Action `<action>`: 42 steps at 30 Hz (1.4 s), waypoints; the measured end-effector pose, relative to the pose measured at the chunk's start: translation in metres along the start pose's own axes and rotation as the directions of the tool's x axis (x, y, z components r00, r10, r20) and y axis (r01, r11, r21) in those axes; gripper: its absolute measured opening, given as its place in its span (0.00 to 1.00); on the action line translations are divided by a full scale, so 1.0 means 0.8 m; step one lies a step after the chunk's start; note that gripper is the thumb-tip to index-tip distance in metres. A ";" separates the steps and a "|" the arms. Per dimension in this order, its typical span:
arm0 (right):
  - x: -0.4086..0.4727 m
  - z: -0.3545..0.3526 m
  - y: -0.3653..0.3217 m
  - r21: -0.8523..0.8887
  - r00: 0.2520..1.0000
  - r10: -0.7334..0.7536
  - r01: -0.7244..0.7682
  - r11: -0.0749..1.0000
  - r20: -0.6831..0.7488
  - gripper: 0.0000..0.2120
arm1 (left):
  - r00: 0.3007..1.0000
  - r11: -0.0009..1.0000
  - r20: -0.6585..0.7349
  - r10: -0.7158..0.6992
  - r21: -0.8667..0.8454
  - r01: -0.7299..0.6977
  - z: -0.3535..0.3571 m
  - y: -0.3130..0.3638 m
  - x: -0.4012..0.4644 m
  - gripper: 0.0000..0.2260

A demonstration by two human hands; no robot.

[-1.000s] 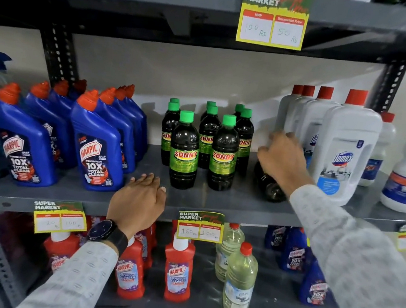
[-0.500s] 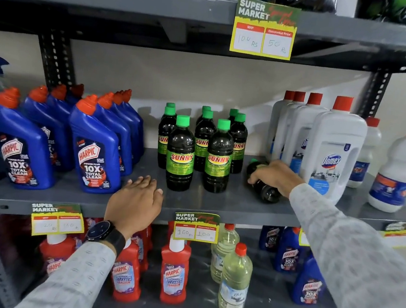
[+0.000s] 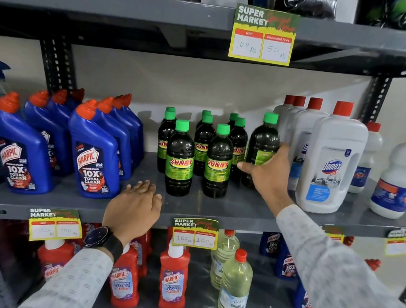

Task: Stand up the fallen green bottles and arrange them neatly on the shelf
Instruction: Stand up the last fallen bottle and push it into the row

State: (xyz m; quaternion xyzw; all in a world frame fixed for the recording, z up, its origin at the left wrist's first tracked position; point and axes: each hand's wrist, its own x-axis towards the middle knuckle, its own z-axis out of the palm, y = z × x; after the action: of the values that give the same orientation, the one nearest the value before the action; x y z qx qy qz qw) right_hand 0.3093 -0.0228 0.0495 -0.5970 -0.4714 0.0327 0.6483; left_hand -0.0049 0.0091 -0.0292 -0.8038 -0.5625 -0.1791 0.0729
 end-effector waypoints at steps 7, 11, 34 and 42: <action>-0.016 0.017 0.041 -0.075 0.999 -0.026 0.029 0.997 0.036 0.44 | 1.000 1.000 0.005 -0.002 0.001 0.002 0.003 -0.001 0.002 0.27; -0.011 0.018 0.050 -0.043 0.997 -0.025 0.028 0.999 0.070 0.46 | 1.000 1.000 -0.001 0.003 0.010 -0.003 0.003 -0.002 0.001 0.27; -0.005 0.015 0.068 0.220 0.968 0.131 -0.179 0.959 0.216 0.33 | 1.000 0.999 -0.007 0.003 0.033 -0.003 0.002 0.000 0.001 0.26; -0.007 0.014 0.066 0.179 0.978 0.095 -0.128 0.975 0.183 0.41 | 1.000 1.000 -0.005 -0.001 0.023 0.001 0.001 0.000 0.000 0.26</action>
State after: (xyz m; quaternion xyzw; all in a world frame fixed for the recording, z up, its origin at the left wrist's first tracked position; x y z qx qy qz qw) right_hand 0.3265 -0.0031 0.0017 -0.5529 -0.4863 0.1659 0.6560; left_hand -0.0047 0.0095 -0.0303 -0.8021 -0.5649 -0.1747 0.0833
